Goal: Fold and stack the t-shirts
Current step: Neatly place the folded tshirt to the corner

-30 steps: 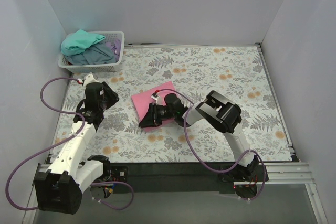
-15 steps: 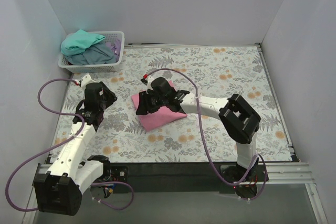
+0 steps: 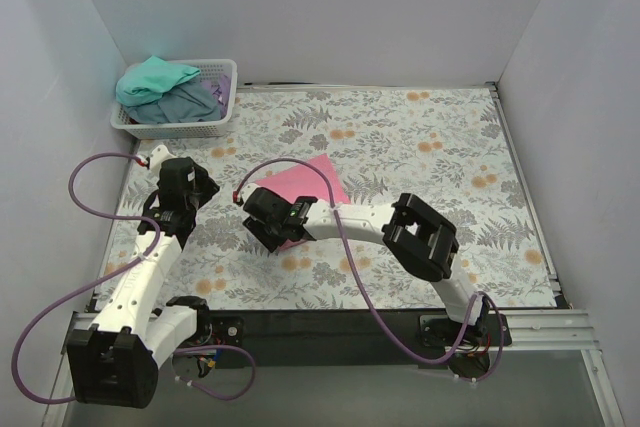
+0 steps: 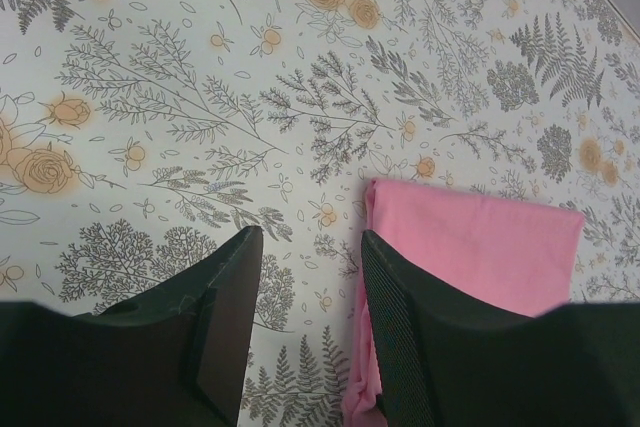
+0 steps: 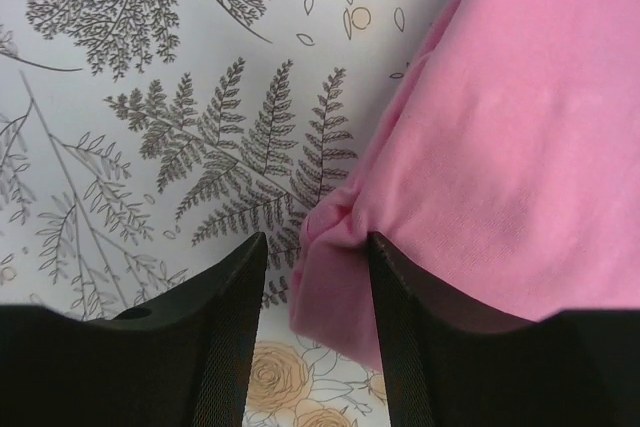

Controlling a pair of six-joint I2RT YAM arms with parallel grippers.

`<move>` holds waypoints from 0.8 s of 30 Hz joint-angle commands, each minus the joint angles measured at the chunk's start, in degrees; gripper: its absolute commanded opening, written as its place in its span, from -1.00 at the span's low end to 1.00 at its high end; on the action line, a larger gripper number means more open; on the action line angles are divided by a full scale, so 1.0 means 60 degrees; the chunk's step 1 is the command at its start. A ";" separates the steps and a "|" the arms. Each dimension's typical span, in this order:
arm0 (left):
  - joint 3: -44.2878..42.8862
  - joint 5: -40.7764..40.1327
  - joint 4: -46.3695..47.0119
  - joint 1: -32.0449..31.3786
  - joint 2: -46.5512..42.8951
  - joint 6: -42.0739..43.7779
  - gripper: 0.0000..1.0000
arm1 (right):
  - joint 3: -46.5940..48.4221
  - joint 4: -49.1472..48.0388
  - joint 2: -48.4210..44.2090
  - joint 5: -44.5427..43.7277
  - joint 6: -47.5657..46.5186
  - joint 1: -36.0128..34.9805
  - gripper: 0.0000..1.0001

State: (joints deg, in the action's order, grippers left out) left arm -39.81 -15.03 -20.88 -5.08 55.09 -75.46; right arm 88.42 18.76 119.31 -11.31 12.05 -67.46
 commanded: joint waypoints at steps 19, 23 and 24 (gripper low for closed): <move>-0.0176 -0.0030 -0.0064 0.0100 0.0105 -0.0006 -0.14 | -0.0322 0.1868 0.0816 -0.4853 -0.0470 0.1147 -0.97; -0.0205 0.0014 -0.0064 0.0115 0.0135 -0.0006 -0.14 | -0.0966 0.1284 0.0390 -0.4605 -0.0866 0.2320 -0.97; -0.0191 0.0014 -0.0064 0.0115 0.0178 0.0008 -0.14 | -0.0996 0.1166 0.0346 -0.4575 -0.1142 0.2569 -0.97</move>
State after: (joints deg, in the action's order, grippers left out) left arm -39.81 -14.61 -20.99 -4.86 56.01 -75.46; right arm 85.97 22.20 121.21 -37.93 7.40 -58.15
